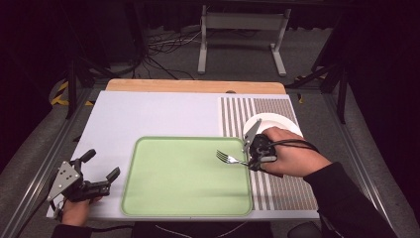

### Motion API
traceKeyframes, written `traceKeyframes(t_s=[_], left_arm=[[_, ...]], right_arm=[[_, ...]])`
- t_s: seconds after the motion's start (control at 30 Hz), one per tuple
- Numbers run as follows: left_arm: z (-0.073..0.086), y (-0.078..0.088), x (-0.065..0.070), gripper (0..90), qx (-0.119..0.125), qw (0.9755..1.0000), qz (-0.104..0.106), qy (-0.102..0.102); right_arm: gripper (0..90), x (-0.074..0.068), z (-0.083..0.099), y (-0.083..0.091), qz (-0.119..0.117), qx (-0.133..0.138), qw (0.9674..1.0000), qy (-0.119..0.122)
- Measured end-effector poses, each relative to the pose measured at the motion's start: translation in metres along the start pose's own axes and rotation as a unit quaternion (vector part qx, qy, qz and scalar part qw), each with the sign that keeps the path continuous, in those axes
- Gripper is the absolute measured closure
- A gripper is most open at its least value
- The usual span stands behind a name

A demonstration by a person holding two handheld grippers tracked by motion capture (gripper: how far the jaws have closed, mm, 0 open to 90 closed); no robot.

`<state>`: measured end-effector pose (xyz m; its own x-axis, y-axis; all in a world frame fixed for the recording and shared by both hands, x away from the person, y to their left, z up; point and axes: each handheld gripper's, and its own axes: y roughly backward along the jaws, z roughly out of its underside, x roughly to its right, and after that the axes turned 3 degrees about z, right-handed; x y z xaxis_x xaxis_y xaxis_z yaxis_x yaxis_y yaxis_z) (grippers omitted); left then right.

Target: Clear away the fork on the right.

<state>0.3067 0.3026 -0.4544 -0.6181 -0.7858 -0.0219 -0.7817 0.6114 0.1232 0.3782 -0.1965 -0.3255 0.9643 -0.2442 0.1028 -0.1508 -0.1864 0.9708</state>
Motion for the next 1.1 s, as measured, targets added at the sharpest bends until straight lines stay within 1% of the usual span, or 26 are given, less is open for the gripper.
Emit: traceKeyframes(t_s=[0.1,0.13,0.23,0.27,0.33,0.4,0.47,0.5,0.53,0.57,0.6,0.63,0.7,0.77,0.9,0.93,1.0,1.03,1.1], left_arm=[[0.0,0.0,0.0,0.0,0.0,1.0,0.0,0.0],[0.0,0.0,0.0,0.0,0.0,1.0,0.0,0.0],[0.0,0.0,0.0,0.0,0.0,1.0,0.0,0.0],[0.0,0.0,0.0,0.0,0.0,1.0,0.0,0.0],[0.0,0.0,0.0,0.0,0.001,1.0,0.0,0.0],[0.0,0.0,0.0,0.0,0.001,1.0,0.0,0.0],[0.0,0.0,0.0,0.0,0.0,1.0,0.001,-0.001],[0.0,0.0,0.0,0.0,0.002,1.0,0.001,0.0],[0.0,0.0,0.0,0.0,0.002,1.0,0.001,0.0],[0.0,0.0,0.0,0.0,0.002,1.0,0.001,0.0],[0.0,0.0,0.0,0.0,0.001,1.0,0.001,0.0],[0.0,0.0,0.0,0.0,0.002,1.0,0.001,0.0],[0.0,0.0,0.0,0.0,0.002,1.0,0.001,0.0],[0.0,0.0,0.0,0.0,0.002,1.0,0.001,0.0],[0.0,0.0,0.0,0.0,0.003,1.0,0.001,0.0],[0.0,0.0,0.0,0.0,0.003,1.0,0.001,0.0],[0.0,0.0,0.0,0.0,0.003,1.0,0.001,0.001],[0.0,0.0,0.0,0.0,0.003,1.0,0.001,0.001],[0.0,0.0,0.0,0.0,0.003,1.0,0.002,0.001]], right_arm=[[77.6,-0.002,-0.006,-0.001,0.0,0.001,1.0,-0.01],[77.5,-0.003,-0.008,-0.002,-0.003,0.003,0.9999,-0.016],[77.6,-0.004,-0.011,-0.002,-0.002,0.005,0.9994,-0.034],[77.6,-0.004,-0.012,-0.003,-0.002,0.006,0.999,-0.043],[77.6,-0.005,-0.014,-0.003,-0.003,0.009,0.9977,-0.067],[77.6,-0.006,-0.016,-0.004,0.001,0.015,0.9956,-0.093],[77.6,-0.007,-0.018,-0.005,0.0,0.02,0.9929,-0.118],[77.6,-0.008,-0.019,-0.005,-0.001,0.024,0.9909,-0.133],[77.6,-0.007,-0.02,-0.006,-0.001,0.026,0.9896,-0.142],[77.6,-0.007,-0.02,-0.006,-0.001,0.026,0.9896,-0.142],[77.6,-0.008,-0.022,-0.007,0.005,0.024,0.9881,-0.152],[77.6,-0.008,-0.022,-0.007,0.009,0.022,0.9879,-0.153],[77.6,-0.008,-0.023,-0.008,0.009,0.021,0.9874,-0.156],[77.6,-0.009,-0.024,-0.009,0.009,0.024,0.9867,-0.16],[77.6,-0.009,-0.028,-0.011,0.007,0.029,0.9839,-0.176],[77.6,-0.009,-0.029,-0.012,0.001,0.028,0.9827,-0.183],[77.6,-0.009,-0.029,-0.013,-0.001,0.027,0.9824,-0.185],[77.6,-0.009,-0.03,-0.014,0.0,0.027,0.9814,-0.19],[77.6,-0.009,-0.032,-0.016,-0.006,0.025,0.9781,-0.207]])
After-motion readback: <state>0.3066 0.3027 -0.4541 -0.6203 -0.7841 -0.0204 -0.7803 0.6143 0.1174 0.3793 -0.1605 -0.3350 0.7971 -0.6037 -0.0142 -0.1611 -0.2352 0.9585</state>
